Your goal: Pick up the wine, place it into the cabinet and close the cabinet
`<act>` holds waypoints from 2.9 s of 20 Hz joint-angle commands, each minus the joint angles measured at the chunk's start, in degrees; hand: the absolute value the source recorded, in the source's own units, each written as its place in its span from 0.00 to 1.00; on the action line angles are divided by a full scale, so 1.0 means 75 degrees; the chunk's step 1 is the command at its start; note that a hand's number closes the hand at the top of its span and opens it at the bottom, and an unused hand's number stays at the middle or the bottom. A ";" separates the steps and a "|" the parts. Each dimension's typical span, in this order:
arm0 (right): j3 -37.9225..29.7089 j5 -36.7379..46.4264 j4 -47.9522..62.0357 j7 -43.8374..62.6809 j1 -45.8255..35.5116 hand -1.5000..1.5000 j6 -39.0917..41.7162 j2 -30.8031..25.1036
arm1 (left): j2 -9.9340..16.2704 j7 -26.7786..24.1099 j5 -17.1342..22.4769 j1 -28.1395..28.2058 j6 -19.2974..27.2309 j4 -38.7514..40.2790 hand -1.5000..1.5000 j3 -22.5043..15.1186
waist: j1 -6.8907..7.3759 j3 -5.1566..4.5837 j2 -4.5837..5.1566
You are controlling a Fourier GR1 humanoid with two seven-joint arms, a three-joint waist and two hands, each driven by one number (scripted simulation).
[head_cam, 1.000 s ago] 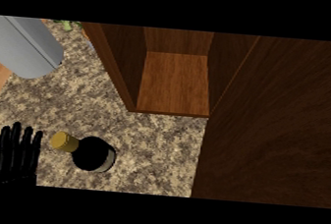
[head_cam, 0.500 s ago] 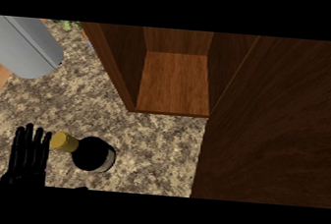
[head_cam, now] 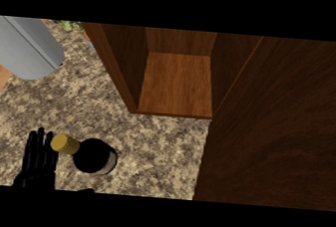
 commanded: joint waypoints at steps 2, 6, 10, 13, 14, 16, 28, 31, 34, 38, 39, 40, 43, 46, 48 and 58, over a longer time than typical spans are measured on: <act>-0.0251 -0.0617 -0.1111 0.0684 -0.0011 0.00 -0.0050 -0.0079 | -0.0180 -0.0362 -0.0013 -0.0584 -0.0062 0.0870 0.00 0.0290 | -0.0009 -0.0001 0.0002; -0.0474 -0.0732 -0.0915 0.0716 -0.0272 0.00 -0.0003 -0.0130 | -0.0251 -0.0152 -0.0180 -0.0725 -0.0009 0.0936 0.00 0.0104 | 0.0003 0.0001 0.0005; 0.0042 -0.0365 -0.1285 0.0748 0.0161 0.00 -0.0040 0.0041 | -0.0304 -0.0319 -0.0177 -0.1001 -0.0100 0.1434 0.00 0.0248 | -0.0031 0.0001 0.0000; 0.0020 -0.0247 -0.1054 0.0711 -0.0012 0.00 -0.0029 0.0054 | -0.0228 -0.0799 -0.0079 -0.0923 -0.0522 0.1956 0.00 0.0476 | -0.0004 -0.0001 0.0003; -0.0203 -0.0507 -0.0425 -0.0295 0.0385 0.00 0.0265 0.0176 | -0.0466 -0.0820 -0.0273 -0.0519 -0.0358 0.1656 0.00 0.0127 | 0.0014 0.0004 0.0006; -0.0231 -0.0600 -0.0835 0.0114 0.0363 0.00 0.0184 0.0099 | -0.0396 -0.0779 -0.0263 -0.0838 -0.0409 0.1885 0.00 0.0259 | 0.0002 0.0003 0.0004; -0.0334 -0.0636 -0.1169 0.0754 -0.0005 0.00 0.0077 -0.0072 | -0.0525 -0.1490 0.0063 -0.1867 -0.1050 0.3615 0.00 0.0749 | -0.0028 -0.0001 0.0005; -0.0343 -0.0556 -0.1355 0.0575 0.0229 0.00 0.0125 -0.0015 | -0.0615 -0.1392 0.0161 -0.1405 -0.0970 0.2974 0.00 0.0346 | -0.0025 0.0002 -0.0006; -0.0139 -0.0425 -0.0864 0.0204 0.0278 0.00 0.0185 0.0191 | -0.0619 -0.1859 0.0243 -0.1990 -0.1290 0.3821 1.00 0.0353 | -0.0028 0.0000 0.0004; -0.0205 -0.0696 -0.0948 0.0288 0.0361 0.00 0.0393 0.0043 | -0.0366 -0.1800 -0.0052 -0.2070 -0.1923 0.3932 1.00 0.0409 | -0.0019 0.0002 0.0003; -0.0176 -0.0452 -0.1084 0.0561 0.0248 0.00 0.0133 0.0124 | -0.0514 -0.1734 -0.0267 -0.2768 -0.1414 0.4255 1.00 0.0457 | -0.0059 -0.0001 0.0004; -0.0231 -0.0452 -0.1109 0.0414 0.0437 0.00 0.0223 0.0100 | -0.0392 -0.1808 -0.0353 -0.2217 -0.1588 0.3848 1.00 0.0313 | -0.0020 0.0002 -0.0001; 0.0156 -0.0246 -0.0878 0.0065 0.0610 0.00 0.0267 0.0275 | -0.0486 -0.2292 -0.0967 -0.2522 -0.1097 0.4268 1.00 0.0189 | -0.0051 0.0003 0.0001; -0.0198 -0.0390 -0.0571 -0.0142 0.0523 0.00 0.0383 0.0138 | -0.0008 -0.2317 -0.1339 -0.1830 -0.1056 0.3492 1.00 -0.0003 | 0.0008 0.0009 -0.0005; 0.0139 -0.0077 -0.0825 0.0500 0.0122 0.00 0.0089 0.0197 | 0.0541 -0.2382 -0.1238 -0.2966 -0.1592 0.4768 1.00 0.0525 | -0.0072 -0.0006 0.0007; -0.0749 -0.0742 -0.0351 0.0381 -0.0291 0.00 0.0178 0.0050 | 0.1040 -0.2457 -0.1326 -0.2961 -0.2120 0.4077 1.00 0.0741 | 0.0023 0.0004 0.0004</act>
